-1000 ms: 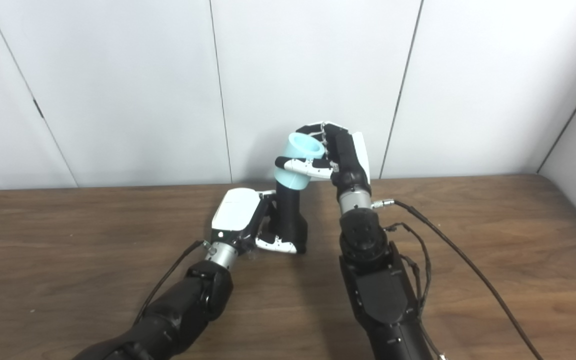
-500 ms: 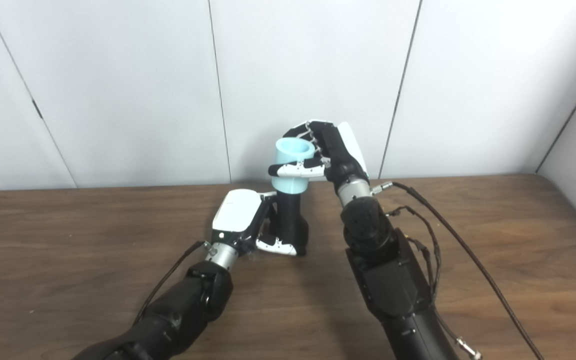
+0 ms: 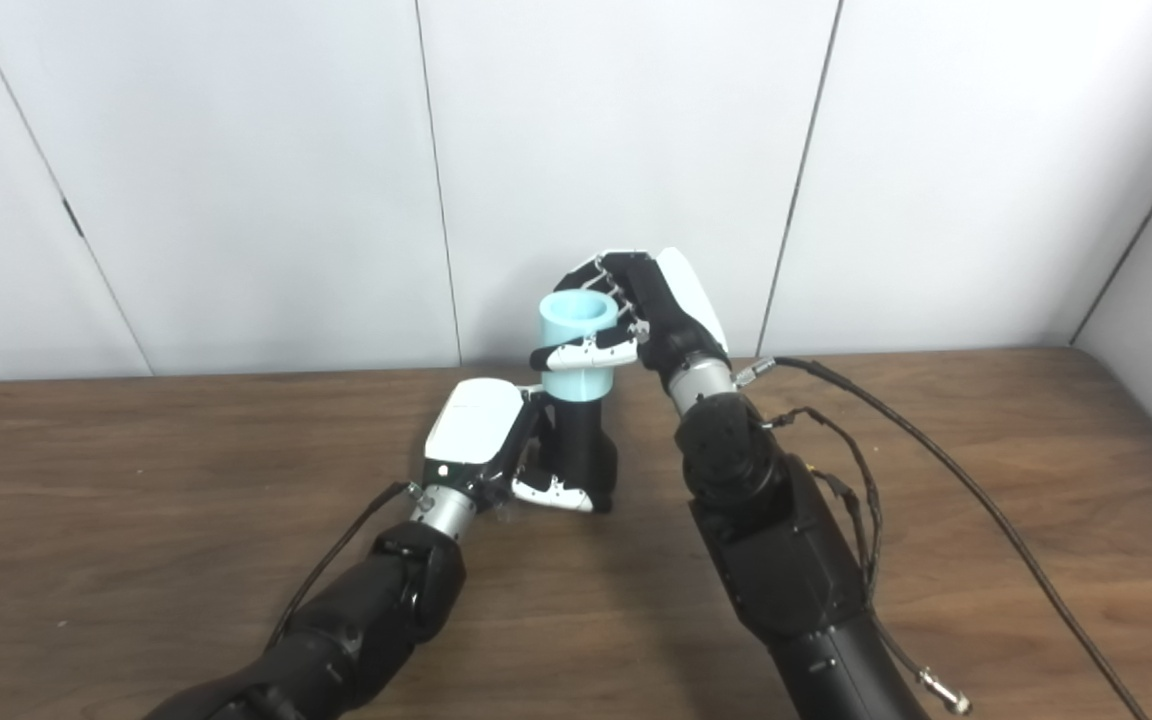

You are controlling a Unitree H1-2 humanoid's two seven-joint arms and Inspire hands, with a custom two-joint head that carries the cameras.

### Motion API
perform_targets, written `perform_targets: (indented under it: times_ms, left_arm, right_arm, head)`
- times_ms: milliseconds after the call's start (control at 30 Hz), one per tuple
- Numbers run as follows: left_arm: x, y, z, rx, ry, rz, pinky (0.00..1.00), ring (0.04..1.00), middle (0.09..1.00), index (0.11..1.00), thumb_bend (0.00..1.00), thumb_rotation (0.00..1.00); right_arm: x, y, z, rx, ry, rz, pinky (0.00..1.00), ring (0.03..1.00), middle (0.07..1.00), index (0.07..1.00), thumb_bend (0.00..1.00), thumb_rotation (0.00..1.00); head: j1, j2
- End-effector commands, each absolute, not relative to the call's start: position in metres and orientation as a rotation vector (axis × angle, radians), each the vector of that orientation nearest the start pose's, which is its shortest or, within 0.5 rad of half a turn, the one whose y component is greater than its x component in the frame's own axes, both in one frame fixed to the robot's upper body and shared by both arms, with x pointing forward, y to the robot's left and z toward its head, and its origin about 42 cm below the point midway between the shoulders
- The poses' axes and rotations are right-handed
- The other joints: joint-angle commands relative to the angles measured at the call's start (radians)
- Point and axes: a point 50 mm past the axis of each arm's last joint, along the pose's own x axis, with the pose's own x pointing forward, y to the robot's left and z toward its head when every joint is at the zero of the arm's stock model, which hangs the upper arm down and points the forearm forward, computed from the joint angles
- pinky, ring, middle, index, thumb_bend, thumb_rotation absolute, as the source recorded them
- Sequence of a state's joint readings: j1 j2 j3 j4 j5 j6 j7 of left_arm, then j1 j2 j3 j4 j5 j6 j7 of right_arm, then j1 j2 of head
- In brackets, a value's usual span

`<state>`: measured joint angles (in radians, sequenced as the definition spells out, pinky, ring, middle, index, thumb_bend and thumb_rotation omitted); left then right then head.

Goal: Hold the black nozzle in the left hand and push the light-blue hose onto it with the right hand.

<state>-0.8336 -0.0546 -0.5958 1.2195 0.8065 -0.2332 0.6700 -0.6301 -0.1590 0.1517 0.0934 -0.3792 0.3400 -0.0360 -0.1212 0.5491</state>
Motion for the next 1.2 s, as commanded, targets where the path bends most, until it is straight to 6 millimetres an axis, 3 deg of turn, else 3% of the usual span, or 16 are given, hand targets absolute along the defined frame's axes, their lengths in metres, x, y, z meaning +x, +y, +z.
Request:
perform_targets:
  times_ms: [0,700,867,967,1167]
  left_arm:
    - [0.367,0.124,-0.023,1.271,-0.052,-0.374,0.56,0.51,0.44,0.514,0.52,0.0]
    - [0.367,0.127,-0.024,1.273,-0.035,-0.39,0.47,0.446,0.417,0.512,0.52,0.0]
    - [0.367,0.127,-0.023,1.267,-0.038,-0.39,0.42,0.402,0.401,0.511,0.52,0.0]
    - [0.367,0.127,-0.023,1.261,-0.041,-0.387,0.48,0.447,0.418,0.518,0.52,0.0]
    - [0.366,0.123,-0.023,1.265,-0.045,-0.389,0.45,0.438,0.419,0.518,0.52,0.0]
  right_arm:
    - [0.447,-0.171,0.315,-0.548,-0.449,-0.018,0.32,0.423,0.476,0.496,0.52,0.0]
    - [0.443,-0.181,0.238,-0.512,-0.69,-0.083,0.32,0.409,0.469,0.524,0.52,0.0]
    - [0.444,-0.182,0.229,-0.531,-0.682,-0.077,0.33,0.41,0.47,0.518,0.52,0.0]
    - [0.443,-0.181,0.225,-0.543,-0.672,-0.085,0.33,0.415,0.474,0.511,0.52,0.0]
    - [0.444,-0.179,0.222,-0.605,-0.584,-0.079,0.33,0.409,0.476,0.516,0.52,0.0]
  head:
    - [0.0,0.002]
    - [0.001,0.012]
    - [0.004,0.014]
    - [0.005,0.015]
    - [0.011,0.017]
